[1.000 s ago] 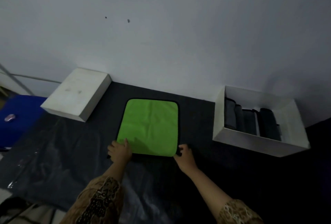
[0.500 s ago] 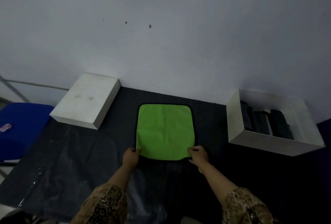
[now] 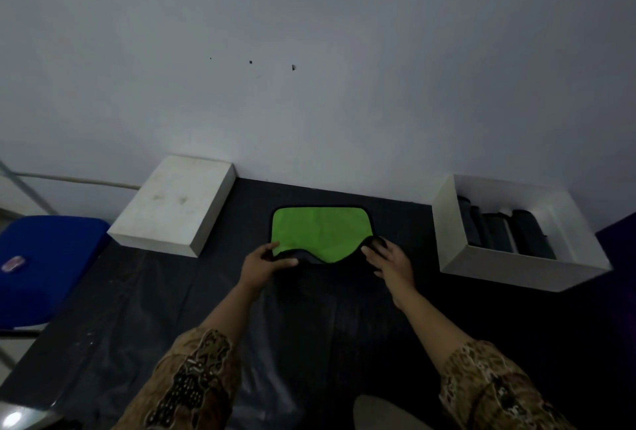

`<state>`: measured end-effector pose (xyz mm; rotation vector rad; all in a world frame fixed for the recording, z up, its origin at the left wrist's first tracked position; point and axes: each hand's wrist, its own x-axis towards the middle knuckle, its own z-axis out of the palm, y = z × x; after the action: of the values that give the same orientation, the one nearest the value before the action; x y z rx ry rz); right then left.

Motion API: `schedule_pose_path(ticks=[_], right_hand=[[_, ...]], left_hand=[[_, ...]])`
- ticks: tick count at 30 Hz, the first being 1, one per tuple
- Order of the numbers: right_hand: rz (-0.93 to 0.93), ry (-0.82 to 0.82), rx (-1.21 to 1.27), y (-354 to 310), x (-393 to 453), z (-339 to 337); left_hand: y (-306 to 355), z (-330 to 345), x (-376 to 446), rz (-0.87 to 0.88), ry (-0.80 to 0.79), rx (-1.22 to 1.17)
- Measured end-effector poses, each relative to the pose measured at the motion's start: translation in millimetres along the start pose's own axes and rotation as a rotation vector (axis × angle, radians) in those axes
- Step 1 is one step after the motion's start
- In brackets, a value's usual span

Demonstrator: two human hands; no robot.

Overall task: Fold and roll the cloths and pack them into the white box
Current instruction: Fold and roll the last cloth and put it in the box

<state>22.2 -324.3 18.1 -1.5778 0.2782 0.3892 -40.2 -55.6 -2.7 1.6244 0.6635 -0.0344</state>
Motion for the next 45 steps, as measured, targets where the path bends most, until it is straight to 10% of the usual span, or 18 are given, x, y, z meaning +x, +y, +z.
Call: schedule_pose_path(ticks=[6, 11, 19, 33, 45], right_hand=[[-0.117, 0.132, -0.205, -2, 6, -16], [-0.234, -0.109, -0.79, 17, -2, -44], [0.521, -0.596, -1.285, 25, -11, -40], [0.011, 0.058, -0.6, 18, 34, -45], [0.043, 0.136, -0.602, 26, 86, -29]], left_hand=[[9, -9, 0, 0.179, 0.096, 0.305], [-3, -24, -10, -0.047, -0.219, 0.793], [-13, -28, -29, -0.558, -0.646, 1.123], [7, -7, 31, 0.137, 0.023, 0.538], [-5, 7, 81, 0.087, 0.086, 0.524]])
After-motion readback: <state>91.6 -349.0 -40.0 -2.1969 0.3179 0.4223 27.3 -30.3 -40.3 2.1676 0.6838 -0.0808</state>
